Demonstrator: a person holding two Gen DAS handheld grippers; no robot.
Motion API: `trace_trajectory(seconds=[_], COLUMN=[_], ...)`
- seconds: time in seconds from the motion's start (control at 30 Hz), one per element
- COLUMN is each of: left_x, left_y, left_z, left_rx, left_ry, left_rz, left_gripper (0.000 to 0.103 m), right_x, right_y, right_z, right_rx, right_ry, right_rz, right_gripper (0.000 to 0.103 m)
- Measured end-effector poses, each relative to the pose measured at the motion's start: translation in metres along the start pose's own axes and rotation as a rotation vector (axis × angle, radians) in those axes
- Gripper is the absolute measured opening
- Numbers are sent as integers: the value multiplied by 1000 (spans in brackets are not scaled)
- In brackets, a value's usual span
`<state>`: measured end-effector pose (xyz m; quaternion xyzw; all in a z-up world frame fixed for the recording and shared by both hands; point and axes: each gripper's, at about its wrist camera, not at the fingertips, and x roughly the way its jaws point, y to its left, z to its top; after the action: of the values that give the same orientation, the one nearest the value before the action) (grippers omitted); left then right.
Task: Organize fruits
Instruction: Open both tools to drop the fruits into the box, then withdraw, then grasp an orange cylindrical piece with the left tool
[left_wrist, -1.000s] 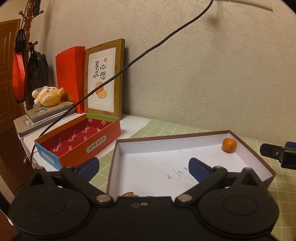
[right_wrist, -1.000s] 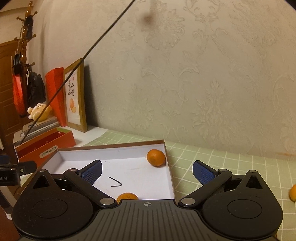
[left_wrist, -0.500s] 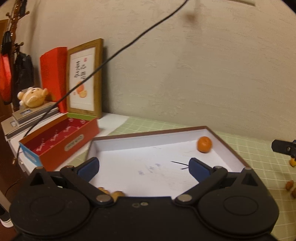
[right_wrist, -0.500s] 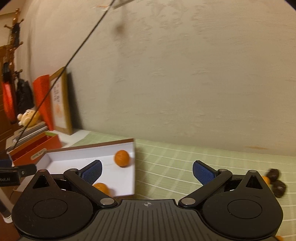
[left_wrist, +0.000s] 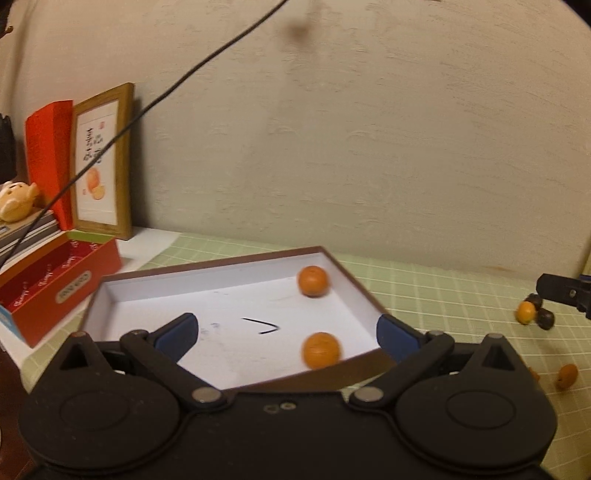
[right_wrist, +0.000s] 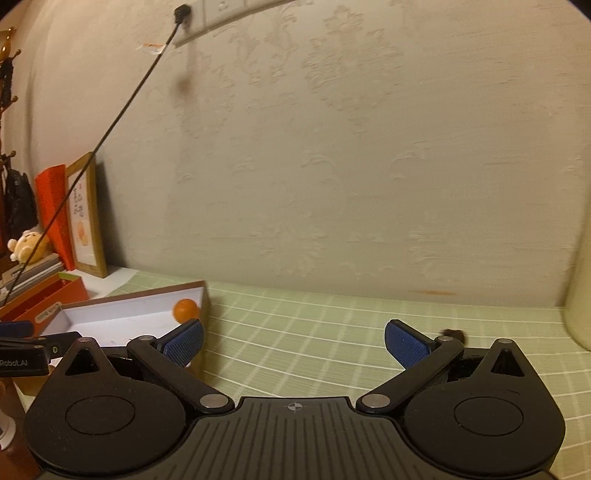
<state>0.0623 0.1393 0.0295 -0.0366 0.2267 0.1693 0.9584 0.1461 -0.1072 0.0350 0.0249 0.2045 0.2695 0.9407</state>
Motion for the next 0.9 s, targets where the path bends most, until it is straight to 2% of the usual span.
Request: trace_trajectory(seconds=[0.23, 0.5, 0.73, 0.87, 0.9], left_x=[1, 6, 12, 16, 18], left_y=[-30, -77, -119, -138, -143], left_z=[-2, -13, -26, -35, -36], left_rx=[30, 105, 184, 194, 192], left_ry=[-7, -2, 43, 84, 99], left_rz=[-79, -132, -198, -233, -243], left_gripper=[97, 97, 96, 89, 84], right_x=[-27, -48, -63, -69, -70], right_y=[-33, -69, -94, -106, -109], right_z=[-6, -16, -22, -23, -24], right_rx=[19, 36, 56, 81, 83], right_ry=[-8, 18, 26, 26, 31], right_rz=[-80, -157, -196, -225, -230], right_gripper=[103, 103, 103, 103, 103])
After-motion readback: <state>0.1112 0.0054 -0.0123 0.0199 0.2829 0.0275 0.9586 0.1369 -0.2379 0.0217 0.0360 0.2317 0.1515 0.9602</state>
